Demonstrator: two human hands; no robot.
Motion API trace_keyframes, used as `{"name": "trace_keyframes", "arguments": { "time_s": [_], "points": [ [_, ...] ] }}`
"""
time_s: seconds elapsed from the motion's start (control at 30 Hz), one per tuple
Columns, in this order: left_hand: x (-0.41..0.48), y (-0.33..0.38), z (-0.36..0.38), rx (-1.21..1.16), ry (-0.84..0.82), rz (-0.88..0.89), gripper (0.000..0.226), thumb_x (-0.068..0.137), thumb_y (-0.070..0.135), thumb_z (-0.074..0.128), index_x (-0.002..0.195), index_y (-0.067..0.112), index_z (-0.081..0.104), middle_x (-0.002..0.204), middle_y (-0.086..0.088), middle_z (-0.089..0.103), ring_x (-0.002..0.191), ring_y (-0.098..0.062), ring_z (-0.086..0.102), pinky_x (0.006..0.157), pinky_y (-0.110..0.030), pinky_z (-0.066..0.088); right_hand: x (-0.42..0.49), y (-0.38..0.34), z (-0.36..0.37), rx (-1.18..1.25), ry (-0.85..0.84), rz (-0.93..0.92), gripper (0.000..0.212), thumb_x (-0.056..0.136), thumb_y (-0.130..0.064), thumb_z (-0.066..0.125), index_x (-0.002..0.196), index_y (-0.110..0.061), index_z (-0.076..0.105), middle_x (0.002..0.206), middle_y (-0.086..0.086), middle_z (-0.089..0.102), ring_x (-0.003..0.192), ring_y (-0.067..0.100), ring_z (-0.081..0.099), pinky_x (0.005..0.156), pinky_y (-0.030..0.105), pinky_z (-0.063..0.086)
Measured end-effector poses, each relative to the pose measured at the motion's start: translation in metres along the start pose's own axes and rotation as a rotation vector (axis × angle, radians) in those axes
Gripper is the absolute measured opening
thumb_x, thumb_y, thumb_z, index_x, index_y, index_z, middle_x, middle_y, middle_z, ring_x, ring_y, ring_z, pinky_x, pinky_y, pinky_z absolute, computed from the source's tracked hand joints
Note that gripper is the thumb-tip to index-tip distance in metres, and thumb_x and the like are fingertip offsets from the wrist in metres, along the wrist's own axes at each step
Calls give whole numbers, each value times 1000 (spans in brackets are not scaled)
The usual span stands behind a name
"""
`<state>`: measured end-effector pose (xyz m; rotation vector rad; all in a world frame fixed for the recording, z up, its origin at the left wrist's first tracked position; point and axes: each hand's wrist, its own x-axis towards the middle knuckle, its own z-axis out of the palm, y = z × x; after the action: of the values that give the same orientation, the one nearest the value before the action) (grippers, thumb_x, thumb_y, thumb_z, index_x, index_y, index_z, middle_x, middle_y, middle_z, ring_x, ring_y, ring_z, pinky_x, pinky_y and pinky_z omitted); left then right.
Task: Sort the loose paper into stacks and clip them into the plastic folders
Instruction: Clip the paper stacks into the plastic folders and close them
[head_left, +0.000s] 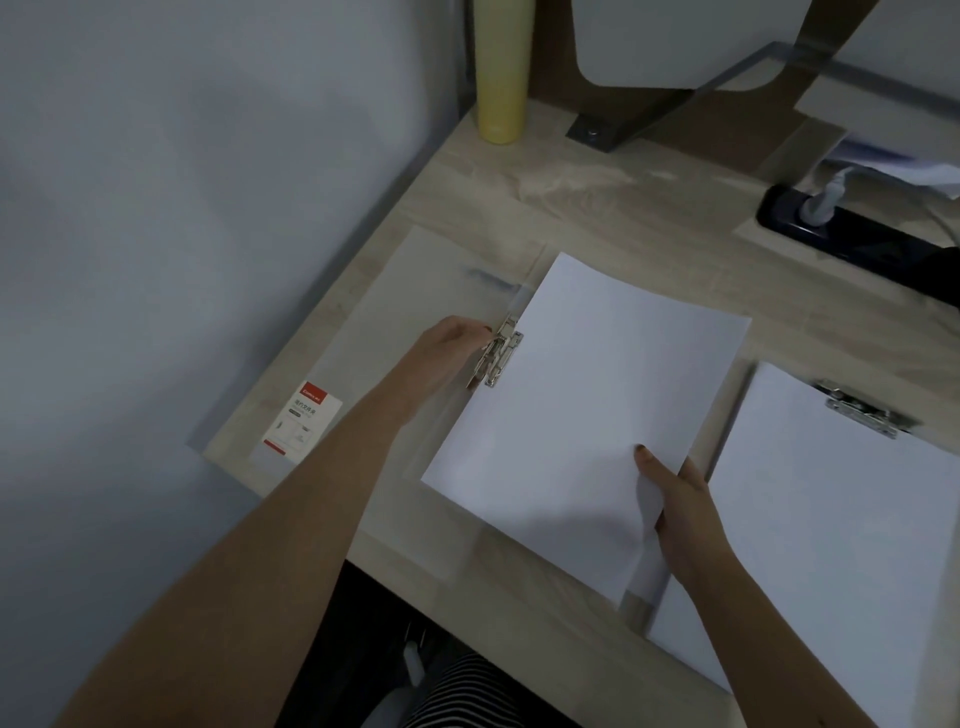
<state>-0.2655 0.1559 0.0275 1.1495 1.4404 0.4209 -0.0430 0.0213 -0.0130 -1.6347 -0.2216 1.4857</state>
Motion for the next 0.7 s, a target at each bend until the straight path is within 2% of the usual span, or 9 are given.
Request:
{"name": "trace_keyframes", "arguments": {
  "time_s": [0.07, 0.17, 0.33, 0.47, 0.6, 0.7],
  "points": [
    [0, 2, 0, 80, -8, -31, 20, 94, 26, 43, 76, 22, 50, 72, 7, 55, 75, -12, 44, 73, -27, 35, 2, 1, 0, 0, 8, 2, 39, 91, -17, 56, 130, -13, 52, 120, 6, 64, 101, 21, 63, 76, 29, 49],
    [4, 3, -1, 205, -13, -137, 22, 94, 41, 39, 86, 20, 44, 91, -6, 41, 86, -15, 38, 78, -31, 31, 4, 2, 0, 9, 22, 8, 41, 91, -17, 57, 131, -14, 50, 122, 5, 62, 104, 20, 61, 81, 31, 47],
    [11, -7, 0, 277, -7, -288, 48, 88, 62, 34, 88, 15, 46, 90, -4, 50, 84, -19, 46, 79, -33, 36, 3, 2, -2, 4, -3, 20, 41, 91, -18, 56, 131, -14, 50, 116, 2, 64, 99, 18, 62, 75, 28, 47],
    [10, -7, -3, 269, -52, -296, 53, 86, 65, 35, 83, 15, 50, 85, -3, 51, 80, -20, 46, 86, -32, 40, 2, 2, -3, 2, -4, 30, 41, 91, -18, 56, 131, -13, 50, 120, 6, 63, 101, 21, 62, 76, 30, 49],
    [7, -7, -5, 180, -93, -282, 51, 86, 64, 39, 84, 16, 54, 87, -3, 52, 67, -14, 42, 84, -26, 40, 2, 1, -2, 7, -10, 22, 43, 91, -18, 56, 133, -13, 48, 116, 4, 63, 98, 18, 61, 73, 27, 47],
    [4, -8, -6, 151, -107, -273, 52, 87, 64, 38, 93, 16, 57, 94, -3, 52, 78, -15, 47, 86, -26, 42, 4, 2, -4, 10, -8, 26, 42, 91, -17, 56, 132, -13, 49, 117, 4, 63, 100, 19, 61, 81, 33, 48]
  ]
}}
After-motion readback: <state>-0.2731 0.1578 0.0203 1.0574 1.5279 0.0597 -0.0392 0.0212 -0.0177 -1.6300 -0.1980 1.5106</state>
